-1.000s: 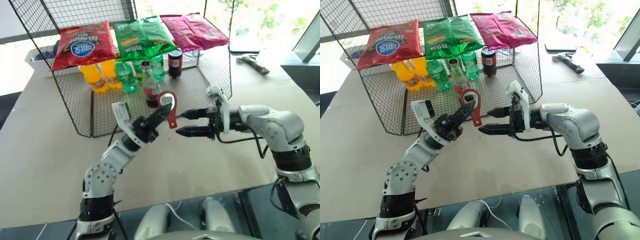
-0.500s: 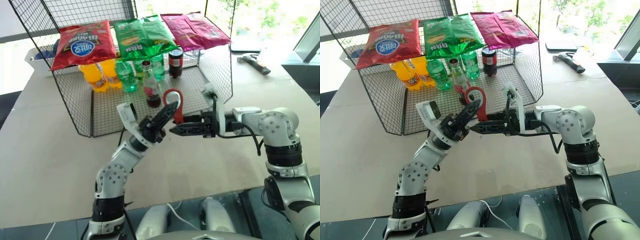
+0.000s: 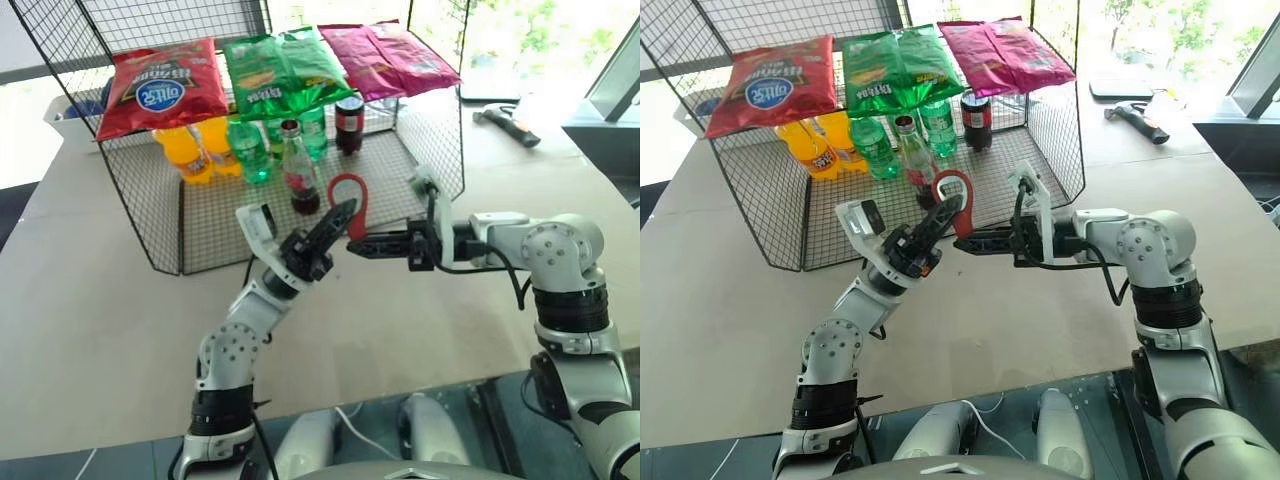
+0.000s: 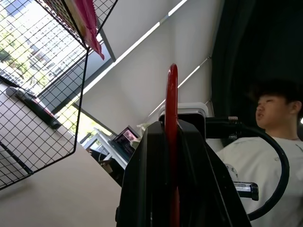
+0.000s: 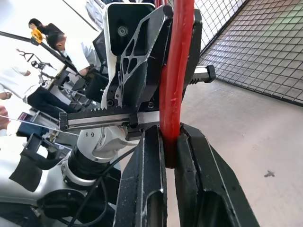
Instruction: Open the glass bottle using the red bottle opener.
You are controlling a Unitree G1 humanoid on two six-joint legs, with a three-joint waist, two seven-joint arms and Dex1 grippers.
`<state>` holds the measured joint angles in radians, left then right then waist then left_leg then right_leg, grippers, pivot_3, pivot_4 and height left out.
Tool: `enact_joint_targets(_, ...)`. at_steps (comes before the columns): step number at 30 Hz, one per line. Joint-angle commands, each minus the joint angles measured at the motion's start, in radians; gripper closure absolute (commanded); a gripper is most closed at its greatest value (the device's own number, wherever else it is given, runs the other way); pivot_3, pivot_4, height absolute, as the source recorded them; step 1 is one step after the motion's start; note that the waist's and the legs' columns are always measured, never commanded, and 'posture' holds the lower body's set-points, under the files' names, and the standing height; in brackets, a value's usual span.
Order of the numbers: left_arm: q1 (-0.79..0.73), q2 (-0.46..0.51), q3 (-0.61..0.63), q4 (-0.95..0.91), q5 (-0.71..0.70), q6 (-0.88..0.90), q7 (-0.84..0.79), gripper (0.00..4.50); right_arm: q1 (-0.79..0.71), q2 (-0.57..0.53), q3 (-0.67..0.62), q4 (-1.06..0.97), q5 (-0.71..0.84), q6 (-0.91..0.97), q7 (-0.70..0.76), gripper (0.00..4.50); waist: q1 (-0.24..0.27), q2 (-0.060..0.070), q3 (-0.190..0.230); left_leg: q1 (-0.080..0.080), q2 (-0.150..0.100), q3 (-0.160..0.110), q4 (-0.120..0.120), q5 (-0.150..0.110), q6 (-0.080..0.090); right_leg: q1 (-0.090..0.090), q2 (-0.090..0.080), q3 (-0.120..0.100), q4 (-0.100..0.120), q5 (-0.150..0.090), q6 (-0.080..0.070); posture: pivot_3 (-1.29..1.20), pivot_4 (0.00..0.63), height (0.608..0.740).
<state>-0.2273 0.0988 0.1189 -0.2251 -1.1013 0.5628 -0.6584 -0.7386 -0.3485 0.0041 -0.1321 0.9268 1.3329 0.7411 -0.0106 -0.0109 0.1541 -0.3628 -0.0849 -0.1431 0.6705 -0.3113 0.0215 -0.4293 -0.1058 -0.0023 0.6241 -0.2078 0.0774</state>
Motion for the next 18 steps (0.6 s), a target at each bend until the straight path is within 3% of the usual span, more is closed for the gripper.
enact_joint_targets(1, 0.013, 0.008, 0.030, -0.002, 0.004, 0.004, 0.055, 3.00, 0.036, 0.016, -0.037, -0.058, 0.025, -0.005, -0.047, 4.50, 0.001, 0.000, 0.000, 0.000, 0.000, 0.000, 0.000, 0.000, 0.000, 0.000, 0.000, 0.000, 0.000, 0.000, 0.000, 0.00, 0.150, 0.739)
enact_joint_targets(6, 0.084, 0.066, 0.035, -0.116, 0.089, -0.019, 0.119, 0.71, 0.156, -0.013, -0.071, -0.100, -0.151, -0.185, -0.206, 4.50, 0.002, -0.001, 0.000, 0.000, 0.000, 0.000, 0.000, 0.000, 0.000, 0.000, 0.000, 0.000, 0.000, 0.000, 0.000, 0.00, 0.150, 0.739)
enact_joint_targets(8, 0.117, 0.084, 0.036, -0.186, 0.149, -0.049, 0.167, 0.09, 0.185, -0.006, -0.097, -0.112, -0.203, -0.254, -0.271, 4.50, 0.002, -0.001, 0.000, -0.001, 0.000, 0.001, 0.000, 0.000, 0.000, -0.001, 0.000, 0.001, 0.000, 0.000, 0.000, 0.00, 0.150, 0.739)
enact_joint_targets(13, 0.157, 0.139, -0.016, -0.228, 0.464, -0.212, 0.236, 0.09, 0.242, 0.020, -0.110, -0.132, -0.312, -0.417, -0.355, 4.50, 0.003, 0.000, -0.001, 0.001, 0.000, 0.003, 0.000, 0.000, 0.000, -0.002, 0.000, 0.002, 0.001, 0.000, 0.000, 0.00, 0.150, 0.739)
enact_joint_targets(18, 0.097, 0.121, -0.059, -0.048, 0.786, -0.453, 0.351, 0.09, 0.269, 0.089, -0.089, -0.112, -0.393, -0.536, -0.425, 4.50, 0.006, 0.000, -0.001, 0.001, 0.000, 0.005, 0.000, 0.000, 0.000, -0.002, 0.001, 0.004, 0.001, 0.002, 0.000, 0.00, 0.150, 0.739)
